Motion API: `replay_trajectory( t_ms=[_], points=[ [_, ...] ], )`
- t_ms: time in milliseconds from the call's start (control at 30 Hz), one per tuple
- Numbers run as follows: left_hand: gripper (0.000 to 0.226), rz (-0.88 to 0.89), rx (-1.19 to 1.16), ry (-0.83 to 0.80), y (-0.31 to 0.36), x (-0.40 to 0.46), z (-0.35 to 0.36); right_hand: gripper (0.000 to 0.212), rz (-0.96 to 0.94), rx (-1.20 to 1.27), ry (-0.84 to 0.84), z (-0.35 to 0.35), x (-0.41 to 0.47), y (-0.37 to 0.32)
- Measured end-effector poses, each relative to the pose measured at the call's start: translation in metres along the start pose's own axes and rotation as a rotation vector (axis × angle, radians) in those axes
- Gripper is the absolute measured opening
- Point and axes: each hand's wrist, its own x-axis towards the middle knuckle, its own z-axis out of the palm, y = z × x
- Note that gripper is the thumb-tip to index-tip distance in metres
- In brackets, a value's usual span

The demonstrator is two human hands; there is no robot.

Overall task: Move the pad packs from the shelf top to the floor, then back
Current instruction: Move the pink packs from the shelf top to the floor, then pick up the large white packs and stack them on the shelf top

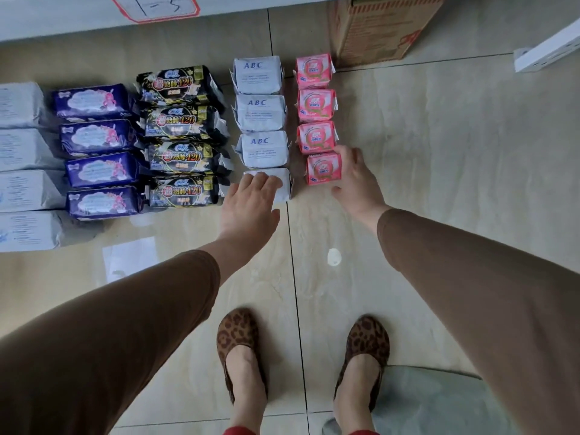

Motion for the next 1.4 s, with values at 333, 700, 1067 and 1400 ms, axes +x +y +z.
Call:
replay_trajectory(
  t_ms=[333, 700, 1067, 1400],
  points=[
    [0.051, -0.14, -0.018, -0.129, 0.014, -0.068, -0.098, 0.04, -0.006, -0.07, -0.067, -0.098, -0.1, -0.084],
    [0.047, -0.298, -0.14, -0.083, -0.036, -0.169, -0.207, 0.041, -0.079, -0.016, -0.122, -0.129, -0.18, -0.235],
    [0.051, -0.307, -0.125, -0.105, -0.227, -0.257, -0.232, 0.043, -0.086, -0.062, -0.144, -0.027, -0.185, -0.38],
    [0.049, -0.434, -0.174, -0.136, -0.347, -0.268, -0.203, 0.058, -0.148, 0.016, -0.259, 0.087, -0.161, -0.454]
  ],
)
